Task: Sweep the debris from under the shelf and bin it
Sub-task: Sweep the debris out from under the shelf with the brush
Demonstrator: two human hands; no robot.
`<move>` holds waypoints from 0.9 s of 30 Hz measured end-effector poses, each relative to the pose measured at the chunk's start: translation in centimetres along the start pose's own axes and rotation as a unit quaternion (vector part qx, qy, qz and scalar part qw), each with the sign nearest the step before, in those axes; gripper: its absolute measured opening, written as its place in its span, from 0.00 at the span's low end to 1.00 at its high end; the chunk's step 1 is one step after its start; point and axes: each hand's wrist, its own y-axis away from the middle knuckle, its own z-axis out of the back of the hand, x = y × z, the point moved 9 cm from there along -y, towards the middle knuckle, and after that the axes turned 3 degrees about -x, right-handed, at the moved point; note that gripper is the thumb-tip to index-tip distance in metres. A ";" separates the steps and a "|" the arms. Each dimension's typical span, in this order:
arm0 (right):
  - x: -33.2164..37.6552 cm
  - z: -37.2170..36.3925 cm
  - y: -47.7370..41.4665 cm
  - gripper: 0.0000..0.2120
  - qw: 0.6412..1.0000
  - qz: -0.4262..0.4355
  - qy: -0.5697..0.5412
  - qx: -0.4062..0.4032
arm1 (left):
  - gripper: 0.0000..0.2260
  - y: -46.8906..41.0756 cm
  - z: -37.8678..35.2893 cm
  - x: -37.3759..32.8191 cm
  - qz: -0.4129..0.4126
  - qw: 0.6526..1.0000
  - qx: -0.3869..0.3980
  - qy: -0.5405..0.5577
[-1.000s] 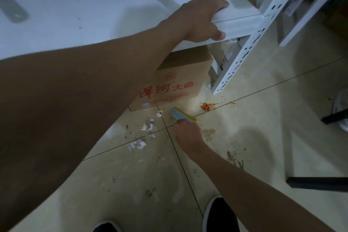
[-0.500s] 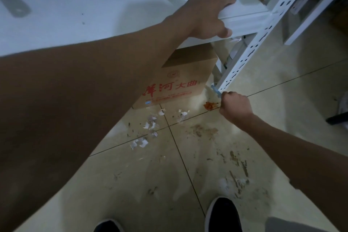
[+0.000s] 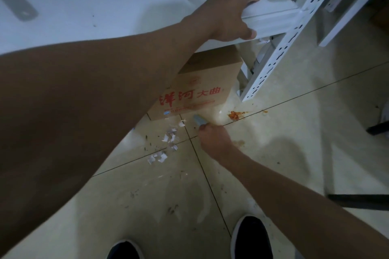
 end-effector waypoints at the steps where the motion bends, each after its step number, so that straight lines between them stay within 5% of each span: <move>1: 1.4 -0.2 0.3 0.07 1.000 0.020 0.018 0.004 | 0.36 0.1 0.0 -0.1 0.000 1.000 0.000 0.000; 5: 4.7 -1.0 1.8 0.16 0.998 0.029 0.034 0.037 | 0.34 0.5 0.3 -0.3 0.006 1.000 0.000 0.009; 11: 7.3 1.4 2.9 0.17 0.996 0.083 -0.005 -0.030 | 0.32 1.5 0.7 -0.4 0.007 1.000 0.014 0.019; 20: -5.3 2.9 1.7 0.11 0.995 -0.093 -0.012 0.027 | 0.31 3.0 1.8 1.0 0.002 0.998 0.068 0.008; 27: -8.1 1.2 -0.4 0.12 0.992 -0.121 0.013 0.044 | 0.29 3.5 1.7 1.6 -0.023 1.000 0.010 0.015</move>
